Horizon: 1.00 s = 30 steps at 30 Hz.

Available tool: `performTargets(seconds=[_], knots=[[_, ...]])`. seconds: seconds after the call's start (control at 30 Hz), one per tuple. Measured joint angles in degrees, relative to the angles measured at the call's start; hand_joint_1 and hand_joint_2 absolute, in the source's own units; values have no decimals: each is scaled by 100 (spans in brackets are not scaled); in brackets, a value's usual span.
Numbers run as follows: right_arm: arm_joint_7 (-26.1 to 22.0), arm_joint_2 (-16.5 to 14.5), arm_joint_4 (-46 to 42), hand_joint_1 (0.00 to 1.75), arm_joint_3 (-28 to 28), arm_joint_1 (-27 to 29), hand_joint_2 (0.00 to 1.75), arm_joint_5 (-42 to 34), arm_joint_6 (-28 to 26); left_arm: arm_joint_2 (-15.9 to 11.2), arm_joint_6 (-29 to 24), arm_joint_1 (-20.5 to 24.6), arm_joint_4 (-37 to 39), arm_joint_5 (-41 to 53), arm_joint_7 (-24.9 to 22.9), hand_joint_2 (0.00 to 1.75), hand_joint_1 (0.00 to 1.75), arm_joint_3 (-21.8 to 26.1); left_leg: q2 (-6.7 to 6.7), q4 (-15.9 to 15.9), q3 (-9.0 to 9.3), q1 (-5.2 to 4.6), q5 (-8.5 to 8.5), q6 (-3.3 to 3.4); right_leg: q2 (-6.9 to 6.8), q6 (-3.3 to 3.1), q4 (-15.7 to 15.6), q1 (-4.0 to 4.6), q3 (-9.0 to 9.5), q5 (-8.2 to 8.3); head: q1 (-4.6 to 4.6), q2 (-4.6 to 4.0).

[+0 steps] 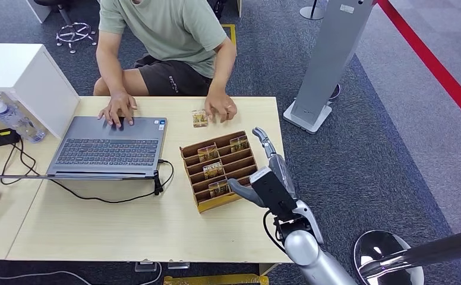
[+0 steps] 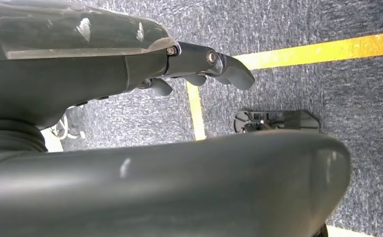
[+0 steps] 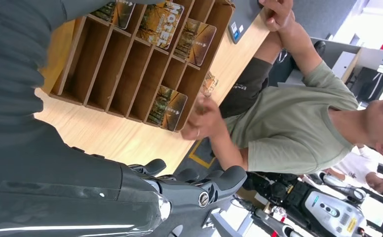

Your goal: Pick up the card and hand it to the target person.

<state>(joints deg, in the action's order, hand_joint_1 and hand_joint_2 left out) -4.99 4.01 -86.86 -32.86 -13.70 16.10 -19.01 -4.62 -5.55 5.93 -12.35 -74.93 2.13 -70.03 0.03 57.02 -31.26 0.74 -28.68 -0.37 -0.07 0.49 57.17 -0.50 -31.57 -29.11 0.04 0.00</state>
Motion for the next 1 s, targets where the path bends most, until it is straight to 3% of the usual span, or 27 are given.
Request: performTargets(seconds=[1.0], knots=[[-140,51,61,0,3,349,175,-230,-125,-5,23,3,0,50,-38,0,0,-2,0,0,-1,0,0,0,0,0,0,0,0,0,1,0]])
